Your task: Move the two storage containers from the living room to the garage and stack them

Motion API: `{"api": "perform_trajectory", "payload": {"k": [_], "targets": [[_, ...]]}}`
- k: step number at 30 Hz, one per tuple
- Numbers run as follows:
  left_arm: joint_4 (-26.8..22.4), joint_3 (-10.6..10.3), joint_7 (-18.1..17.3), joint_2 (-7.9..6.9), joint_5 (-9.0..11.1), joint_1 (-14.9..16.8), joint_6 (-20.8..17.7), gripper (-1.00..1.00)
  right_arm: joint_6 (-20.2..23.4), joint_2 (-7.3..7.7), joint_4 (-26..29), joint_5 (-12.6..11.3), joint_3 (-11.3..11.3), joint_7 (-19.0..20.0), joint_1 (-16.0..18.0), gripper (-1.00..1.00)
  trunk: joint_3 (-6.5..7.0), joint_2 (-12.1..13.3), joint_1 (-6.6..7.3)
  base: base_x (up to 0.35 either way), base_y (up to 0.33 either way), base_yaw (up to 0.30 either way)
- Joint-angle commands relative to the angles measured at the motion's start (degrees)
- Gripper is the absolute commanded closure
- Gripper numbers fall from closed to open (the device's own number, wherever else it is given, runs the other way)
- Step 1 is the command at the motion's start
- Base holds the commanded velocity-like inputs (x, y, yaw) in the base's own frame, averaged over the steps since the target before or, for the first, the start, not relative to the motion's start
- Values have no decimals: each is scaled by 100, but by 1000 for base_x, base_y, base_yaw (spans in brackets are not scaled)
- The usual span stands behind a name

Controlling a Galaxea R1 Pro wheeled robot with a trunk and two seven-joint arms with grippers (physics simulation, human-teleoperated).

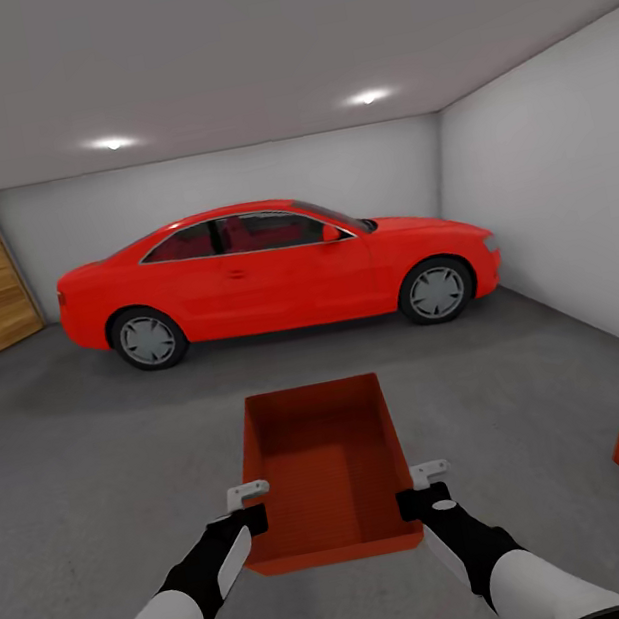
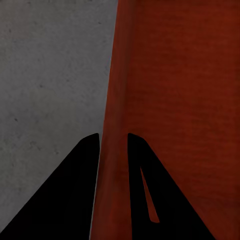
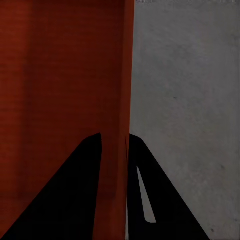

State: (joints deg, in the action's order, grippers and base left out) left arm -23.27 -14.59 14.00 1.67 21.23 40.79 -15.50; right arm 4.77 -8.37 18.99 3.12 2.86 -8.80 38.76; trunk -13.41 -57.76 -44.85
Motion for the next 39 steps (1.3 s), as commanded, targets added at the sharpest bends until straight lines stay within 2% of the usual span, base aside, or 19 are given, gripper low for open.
{"api": "perform_trajectory", "payload": {"k": [1,10,30,39], "targets": [[-20,426,182,-9,-119,8,-47,100,47,2,17,-22,48,76,0,100,-8,-5,-4,321,0,0],[-20,422,182,-9,-119,8,-45,100,50,-6,17,-22,50,71,0,100,-8,-5,-4,321,0,-39],[-24,425,182,-9,-119,8,-43,100,51,-5,17,-22,48,71,0,100,-8,-5,-4,320,0,-235],[-33,422,182,-1,-119,8,-44,100,51,1,17,-22,48,71,0,100,-8,-5,-4,48,0,-246]]}}
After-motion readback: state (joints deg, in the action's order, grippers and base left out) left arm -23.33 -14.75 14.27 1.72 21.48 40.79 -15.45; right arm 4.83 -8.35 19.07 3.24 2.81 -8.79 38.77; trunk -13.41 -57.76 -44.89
